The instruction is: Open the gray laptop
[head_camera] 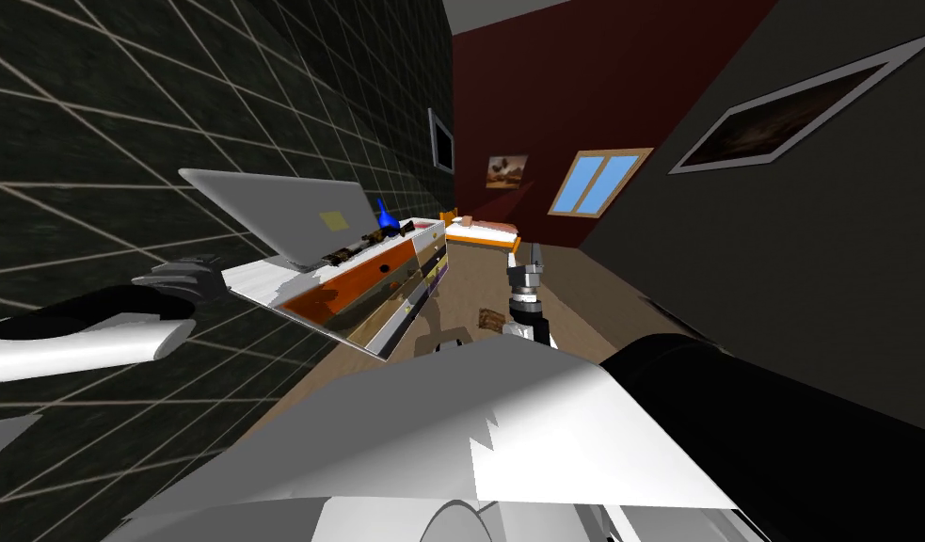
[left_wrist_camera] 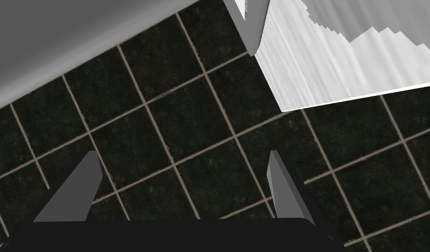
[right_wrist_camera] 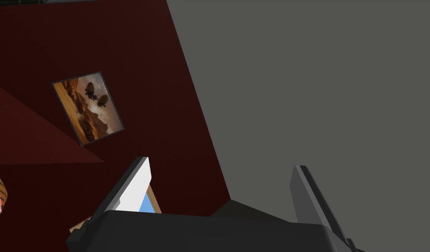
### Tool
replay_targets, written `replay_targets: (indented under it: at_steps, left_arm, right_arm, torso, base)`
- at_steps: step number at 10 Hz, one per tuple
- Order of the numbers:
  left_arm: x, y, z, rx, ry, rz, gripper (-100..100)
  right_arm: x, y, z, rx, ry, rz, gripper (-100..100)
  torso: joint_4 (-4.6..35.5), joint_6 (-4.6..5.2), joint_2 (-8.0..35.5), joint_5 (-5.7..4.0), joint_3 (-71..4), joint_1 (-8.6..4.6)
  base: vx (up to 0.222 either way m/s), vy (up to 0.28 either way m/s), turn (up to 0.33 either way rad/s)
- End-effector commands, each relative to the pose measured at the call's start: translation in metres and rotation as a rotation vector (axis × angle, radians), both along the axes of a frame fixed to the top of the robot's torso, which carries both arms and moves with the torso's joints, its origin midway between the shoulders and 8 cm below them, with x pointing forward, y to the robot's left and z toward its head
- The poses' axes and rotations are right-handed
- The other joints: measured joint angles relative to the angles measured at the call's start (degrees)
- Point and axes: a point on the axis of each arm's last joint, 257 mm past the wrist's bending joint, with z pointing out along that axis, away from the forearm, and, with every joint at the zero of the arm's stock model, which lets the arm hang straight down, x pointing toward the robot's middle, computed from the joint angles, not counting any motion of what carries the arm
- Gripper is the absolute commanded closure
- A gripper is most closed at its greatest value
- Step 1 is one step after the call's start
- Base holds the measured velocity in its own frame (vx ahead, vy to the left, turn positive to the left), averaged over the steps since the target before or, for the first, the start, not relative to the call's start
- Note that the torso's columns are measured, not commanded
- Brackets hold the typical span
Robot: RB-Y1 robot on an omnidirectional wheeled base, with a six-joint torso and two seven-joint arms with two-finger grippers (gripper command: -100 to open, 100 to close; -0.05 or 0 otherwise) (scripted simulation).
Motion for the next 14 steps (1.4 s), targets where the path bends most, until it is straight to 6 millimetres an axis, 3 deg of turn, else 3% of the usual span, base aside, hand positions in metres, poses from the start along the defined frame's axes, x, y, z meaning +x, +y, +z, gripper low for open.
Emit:
replay_targets:
  at_steps: [1, 2, 3, 4, 5, 6, 7, 8, 9, 10, 11, 12, 13, 14]
  left_arm:
    - [-0.007, 0.035, 0.032, -0.018, -0.007, 0.093, -100]
    - [-0.011, 0.046, 0.029, -0.019, 0.009, 0.119, -100]
    - [-0.016, 0.059, 0.049, -0.038, -0.011, 0.164, -100]
    - [-0.020, 0.068, 0.049, -0.035, -0.001, 0.186, -100]
    - [-0.027, 0.082, 0.071, -0.053, -0.023, 0.232, -100]
    - [-0.032, 0.091, 0.068, -0.058, -0.014, 0.256, -100]
    - [-0.042, 0.107, 0.090, -0.077, -0.037, 0.310, -100]
    - [-0.045, 0.112, 0.087, -0.084, -0.031, 0.323, -100]
    - [-0.057, 0.127, 0.107, -0.110, -0.056, 0.379, -100]
    - [-0.060, 0.130, 0.105, -0.112, -0.053, 0.389, -100]
    - [-0.070, 0.140, 0.124, -0.142, -0.082, 0.434, -100]
    - [-0.075, 0.147, 0.123, -0.144, -0.079, 0.452, -100]
    - [-0.089, 0.160, 0.141, -0.175, -0.109, 0.506, -100]
    - [-0.091, 0.162, 0.139, -0.178, -0.107, 0.512, -100]
  right_arm:
    - [0.000, 0.000, 0.000, 0.000, 0.000, 0.000, 0]
    - [0.000, 0.000, 0.000, 0.000, 0.000, 0.000, 0]
    - [0.000, 0.000, 0.000, 0.000, 0.000, 0.000, 0]
    - [0.000, 0.000, 0.000, 0.000, 0.000, 0.000, 0]
    - [0.000, 0.000, 0.000, 0.000, 0.000, 0.000, 0]
    - [0.000, 0.000, 0.000, 0.000, 0.000, 0.000, 0]
    - [0.000, 0.000, 0.000, 0.000, 0.000, 0.000, 0]
    - [0.000, 0.000, 0.000, 0.000, 0.000, 0.000, 0]
    - [0.000, 0.000, 0.000, 0.000, 0.000, 0.000, 0]
    - [0.000, 0.000, 0.000, 0.000, 0.000, 0.000, 0]
    - [0.000, 0.000, 0.000, 0.000, 0.000, 0.000, 0]
    - [0.000, 0.000, 0.000, 0.000, 0.000, 0.000, 0]
    - [0.000, 0.000, 0.000, 0.000, 0.000, 0.000, 0]
    - [0.000, 0.000, 0.000, 0.000, 0.000, 0.000, 0]
  torso:
    - [0.0, -0.05, 0.0, -0.01, 0.0, 0.00]
    - [0.0, 0.00, 0.0, -0.02, 0.0, -0.03]
    - [0.0, -0.05, 0.0, 0.01, 0.0, 0.02]
    - [0.0, 0.00, 0.0, -0.02, 0.0, -0.02]
    - [0.0, -0.05, 0.1, 0.00, 0.0, 0.03]
    - [0.0, 0.00, 0.0, -0.02, 0.0, -0.02]
    - [0.0, -0.05, 0.1, 0.02, 0.0, 0.06]
    - [0.0, -0.01, 0.0, 0.00, 0.0, 0.00]
    - [0.0, -0.05, 0.1, 0.00, 0.0, 0.01]
    - [0.0, 0.00, 0.0, -0.01, 0.0, -0.01]
    - [0.0, -0.05, 0.0, 0.01, 0.0, 0.05]
    - [0.0, -0.01, 0.1, -0.01, 0.0, 0.01]
    - [0.0, -0.04, 0.1, 0.01, 0.0, 0.02]
    - [0.0, -0.01, 0.0, -0.02, 0.0, -0.02]
  base:
    - [0.054, -0.063, -0.093]
    - [0.048, -0.058, -0.064]
    - [0.065, -0.066, -0.121]
    - [0.054, -0.055, -0.065]
    - [0.056, -0.063, -0.134]
    - [0.051, -0.044, -0.058]
    - [0.056, -0.058, -0.104]
    - [0.057, -0.051, -0.064]
    - [0.080, -0.052, -0.142]
    - [0.062, -0.039, -0.066]
    - [0.061, -0.043, -0.110]
    - [0.057, -0.039, -0.073]
    - [0.081, -0.046, -0.140]
    - [0.070, -0.035, -0.059]
